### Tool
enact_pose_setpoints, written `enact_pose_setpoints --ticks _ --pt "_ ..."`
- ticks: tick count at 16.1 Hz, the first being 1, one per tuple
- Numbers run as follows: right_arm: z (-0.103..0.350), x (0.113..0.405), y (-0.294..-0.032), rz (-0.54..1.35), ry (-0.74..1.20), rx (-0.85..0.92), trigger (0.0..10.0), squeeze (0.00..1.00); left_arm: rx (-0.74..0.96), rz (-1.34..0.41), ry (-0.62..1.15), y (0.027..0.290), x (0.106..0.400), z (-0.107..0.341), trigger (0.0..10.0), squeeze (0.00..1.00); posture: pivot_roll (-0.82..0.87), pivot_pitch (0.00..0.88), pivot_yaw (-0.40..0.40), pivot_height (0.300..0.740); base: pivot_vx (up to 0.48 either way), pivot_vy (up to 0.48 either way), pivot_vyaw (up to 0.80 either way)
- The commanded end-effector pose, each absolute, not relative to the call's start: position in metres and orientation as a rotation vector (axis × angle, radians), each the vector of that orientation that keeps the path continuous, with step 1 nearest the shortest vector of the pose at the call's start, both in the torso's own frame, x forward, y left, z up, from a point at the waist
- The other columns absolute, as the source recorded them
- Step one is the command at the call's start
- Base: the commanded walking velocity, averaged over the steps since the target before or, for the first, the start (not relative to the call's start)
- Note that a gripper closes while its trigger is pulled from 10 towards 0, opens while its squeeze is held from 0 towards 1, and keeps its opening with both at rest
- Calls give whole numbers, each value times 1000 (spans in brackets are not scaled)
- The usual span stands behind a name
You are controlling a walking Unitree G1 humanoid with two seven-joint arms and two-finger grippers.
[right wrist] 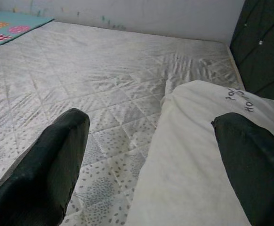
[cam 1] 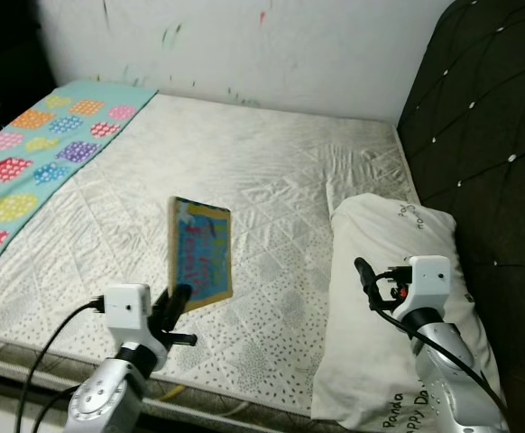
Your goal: Clean up the room
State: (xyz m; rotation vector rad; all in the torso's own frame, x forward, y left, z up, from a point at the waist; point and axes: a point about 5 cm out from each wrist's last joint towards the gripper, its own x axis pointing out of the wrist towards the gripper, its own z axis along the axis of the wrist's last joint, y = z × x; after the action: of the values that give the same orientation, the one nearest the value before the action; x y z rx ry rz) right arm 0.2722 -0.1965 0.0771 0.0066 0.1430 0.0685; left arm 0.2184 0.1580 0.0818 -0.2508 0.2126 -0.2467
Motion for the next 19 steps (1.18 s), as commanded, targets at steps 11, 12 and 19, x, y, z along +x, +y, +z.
enact_pose_setpoints --ticks 11,12,19 --pt "80 276 -195 68 149 7 10000 0 -217 -423 204 147 226 101 10000 0 -55 0 -42 740 0 24 0" --pt "80 276 -195 64 147 8 10000 0 -224 -405 186 146 230 102 10000 0 -60 0 -38 740 0 364 0" --pt "81 282 -195 53 143 7 10000 0 -326 -275 134 139 244 104 10000 0 -59 0 -45 740 0 479 0"
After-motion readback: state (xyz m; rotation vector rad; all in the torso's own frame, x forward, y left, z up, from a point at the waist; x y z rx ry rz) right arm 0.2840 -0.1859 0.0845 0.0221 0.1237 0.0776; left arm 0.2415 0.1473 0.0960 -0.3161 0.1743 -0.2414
